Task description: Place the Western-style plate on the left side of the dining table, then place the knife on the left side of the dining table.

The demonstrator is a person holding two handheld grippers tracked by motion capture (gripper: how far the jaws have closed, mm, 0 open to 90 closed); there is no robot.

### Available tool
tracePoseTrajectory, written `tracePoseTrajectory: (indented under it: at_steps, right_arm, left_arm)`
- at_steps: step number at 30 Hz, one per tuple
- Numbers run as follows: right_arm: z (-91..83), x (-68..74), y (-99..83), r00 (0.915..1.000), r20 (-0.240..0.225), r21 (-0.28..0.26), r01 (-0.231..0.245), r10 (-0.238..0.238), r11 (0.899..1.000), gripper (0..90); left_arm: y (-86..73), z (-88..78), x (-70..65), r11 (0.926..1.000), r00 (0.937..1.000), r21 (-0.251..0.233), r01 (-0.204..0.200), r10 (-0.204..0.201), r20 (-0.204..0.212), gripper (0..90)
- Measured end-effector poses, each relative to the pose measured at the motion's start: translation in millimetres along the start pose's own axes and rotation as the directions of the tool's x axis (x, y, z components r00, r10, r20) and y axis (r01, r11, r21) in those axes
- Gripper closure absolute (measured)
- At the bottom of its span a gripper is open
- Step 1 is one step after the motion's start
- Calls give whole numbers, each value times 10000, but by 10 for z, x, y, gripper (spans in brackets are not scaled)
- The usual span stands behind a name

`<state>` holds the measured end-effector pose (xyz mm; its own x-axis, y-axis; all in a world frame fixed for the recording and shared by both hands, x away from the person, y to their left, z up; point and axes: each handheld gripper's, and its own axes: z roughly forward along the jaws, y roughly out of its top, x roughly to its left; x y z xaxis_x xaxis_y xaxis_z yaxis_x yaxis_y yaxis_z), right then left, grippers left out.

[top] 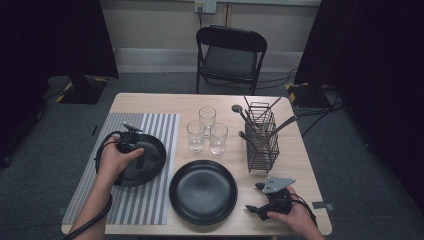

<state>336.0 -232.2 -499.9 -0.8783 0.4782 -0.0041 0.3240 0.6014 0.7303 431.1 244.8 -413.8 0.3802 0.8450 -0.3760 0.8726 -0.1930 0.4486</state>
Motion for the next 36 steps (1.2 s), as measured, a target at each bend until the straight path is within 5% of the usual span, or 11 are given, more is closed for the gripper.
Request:
tracePoseTrajectory:
  at_steps: [21, 36]
  right_arm:
    - [-54, -71, 0, 9998, -19, 144, -204, 204, 9997, 147]
    - [-214, -143, 195, 9990, -235, 333, -385, 393, 9987, 154]
  left_arm:
    - [-88, 36, -57, 9998, 9995, -83, -192, 194, 253, 230]
    - [-120, -14, -113, 9993, 9992, 4, -386, 385, 124, 224]
